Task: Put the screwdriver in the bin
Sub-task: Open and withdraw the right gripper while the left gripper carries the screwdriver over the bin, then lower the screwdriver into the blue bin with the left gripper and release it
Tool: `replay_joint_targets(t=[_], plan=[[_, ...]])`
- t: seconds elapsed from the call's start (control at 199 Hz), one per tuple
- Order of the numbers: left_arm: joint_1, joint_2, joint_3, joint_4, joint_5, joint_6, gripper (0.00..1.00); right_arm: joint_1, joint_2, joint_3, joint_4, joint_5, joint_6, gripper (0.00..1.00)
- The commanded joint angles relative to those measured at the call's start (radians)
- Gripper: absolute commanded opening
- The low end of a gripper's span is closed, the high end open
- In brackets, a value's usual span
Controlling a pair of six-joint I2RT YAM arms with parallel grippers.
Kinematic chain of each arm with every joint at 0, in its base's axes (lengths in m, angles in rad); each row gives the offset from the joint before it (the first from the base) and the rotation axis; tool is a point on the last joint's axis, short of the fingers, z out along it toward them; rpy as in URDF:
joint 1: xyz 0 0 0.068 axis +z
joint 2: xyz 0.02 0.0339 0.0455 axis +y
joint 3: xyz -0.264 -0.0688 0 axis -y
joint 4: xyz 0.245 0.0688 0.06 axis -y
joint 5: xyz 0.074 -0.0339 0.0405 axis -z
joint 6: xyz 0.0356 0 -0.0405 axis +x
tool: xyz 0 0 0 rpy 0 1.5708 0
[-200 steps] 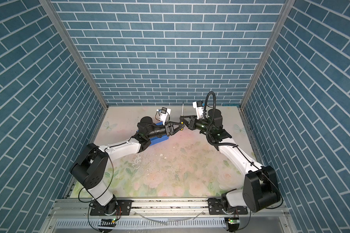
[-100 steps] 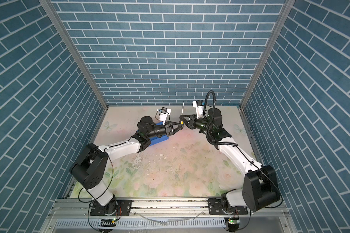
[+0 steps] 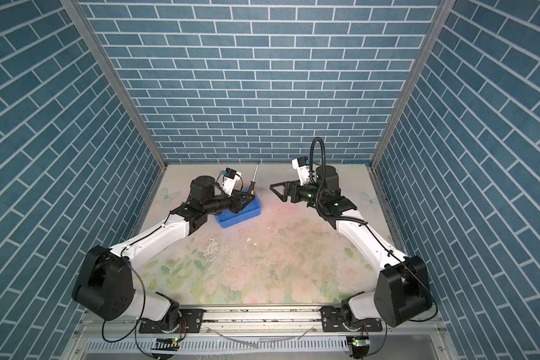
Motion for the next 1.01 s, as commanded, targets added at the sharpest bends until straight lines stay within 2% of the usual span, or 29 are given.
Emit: replay_joint_targets(t=[0.0,0.176,0.297,0.448,0.704,1.001], plan=[[0.058,-0.022,0.037,-0.298,-0.110,0.307,0.00,0.032,0.027,0.067,-0.093,0.002,-0.107,0.93],[0.165,0.026,0.122,-0.478,-0.151,0.545,0.01,0.095,0.048,0.090,-0.136,0.057,-0.170,0.97],[0.173,0.089,0.166,-0.559,-0.228,0.720,0.02,0.128,0.048,0.085,-0.111,0.152,-0.174,0.98],[0.174,0.186,0.227,-0.609,-0.312,0.863,0.02,0.152,0.071,0.104,-0.108,0.180,-0.183,0.98],[0.173,0.333,0.347,-0.678,-0.381,1.006,0.01,0.164,0.076,0.109,-0.137,0.185,-0.201,0.98],[0.161,0.498,0.469,-0.733,-0.411,1.087,0.00,0.164,0.074,0.112,-0.172,0.184,-0.214,0.99]])
